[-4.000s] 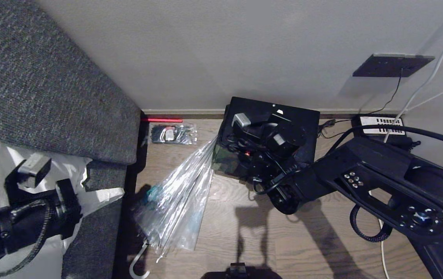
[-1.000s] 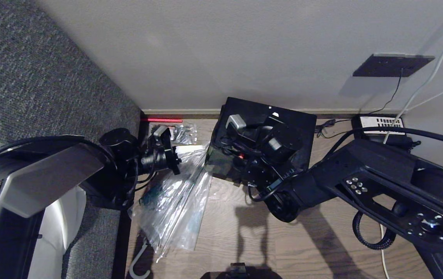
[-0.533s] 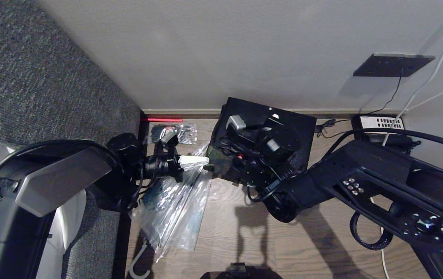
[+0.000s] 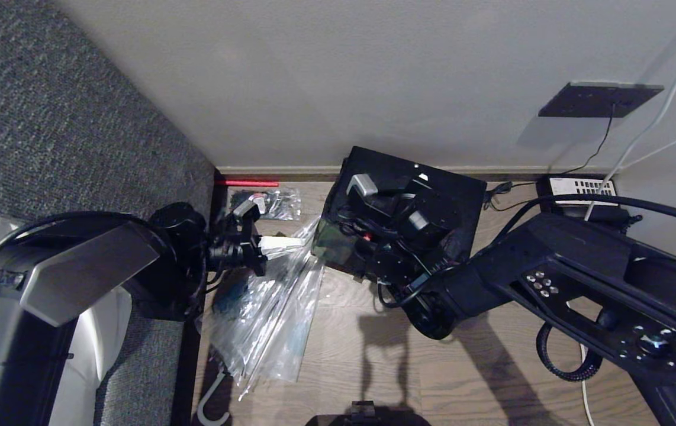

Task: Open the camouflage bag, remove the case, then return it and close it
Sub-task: Lift the black box

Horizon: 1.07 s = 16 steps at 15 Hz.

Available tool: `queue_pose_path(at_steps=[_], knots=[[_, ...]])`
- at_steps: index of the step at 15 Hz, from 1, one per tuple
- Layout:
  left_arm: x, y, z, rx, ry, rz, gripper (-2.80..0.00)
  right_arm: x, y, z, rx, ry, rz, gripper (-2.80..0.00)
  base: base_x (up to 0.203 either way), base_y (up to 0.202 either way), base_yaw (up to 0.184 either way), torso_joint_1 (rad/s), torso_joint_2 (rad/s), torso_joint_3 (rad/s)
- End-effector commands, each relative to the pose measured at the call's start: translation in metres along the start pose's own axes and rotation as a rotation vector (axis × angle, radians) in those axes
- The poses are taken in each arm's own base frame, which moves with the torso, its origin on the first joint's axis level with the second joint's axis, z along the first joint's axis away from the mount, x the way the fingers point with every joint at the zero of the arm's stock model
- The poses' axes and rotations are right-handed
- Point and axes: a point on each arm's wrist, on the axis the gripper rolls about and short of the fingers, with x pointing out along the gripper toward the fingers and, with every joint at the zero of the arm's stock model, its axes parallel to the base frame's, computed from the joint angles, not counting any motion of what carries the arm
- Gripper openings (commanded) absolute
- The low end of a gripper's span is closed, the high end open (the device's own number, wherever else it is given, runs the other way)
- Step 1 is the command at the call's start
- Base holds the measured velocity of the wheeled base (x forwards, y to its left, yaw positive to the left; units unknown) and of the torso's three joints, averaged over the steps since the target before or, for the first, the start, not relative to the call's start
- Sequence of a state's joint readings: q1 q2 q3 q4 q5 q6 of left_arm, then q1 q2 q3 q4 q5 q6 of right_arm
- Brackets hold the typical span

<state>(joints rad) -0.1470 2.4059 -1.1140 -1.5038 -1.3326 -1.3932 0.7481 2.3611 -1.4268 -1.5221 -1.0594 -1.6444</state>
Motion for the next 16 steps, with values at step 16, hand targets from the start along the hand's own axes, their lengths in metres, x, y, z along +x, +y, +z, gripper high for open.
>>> queue_pose_path(at_steps=[16], knots=[[0.02,0.033,-0.001,0.09,0.059,-0.019,-2.8,0.002,-0.011,0.0,0.04,0.033,-0.014,-2.8,0.0,0.0,0.0,0.0,0.0,0.0]])
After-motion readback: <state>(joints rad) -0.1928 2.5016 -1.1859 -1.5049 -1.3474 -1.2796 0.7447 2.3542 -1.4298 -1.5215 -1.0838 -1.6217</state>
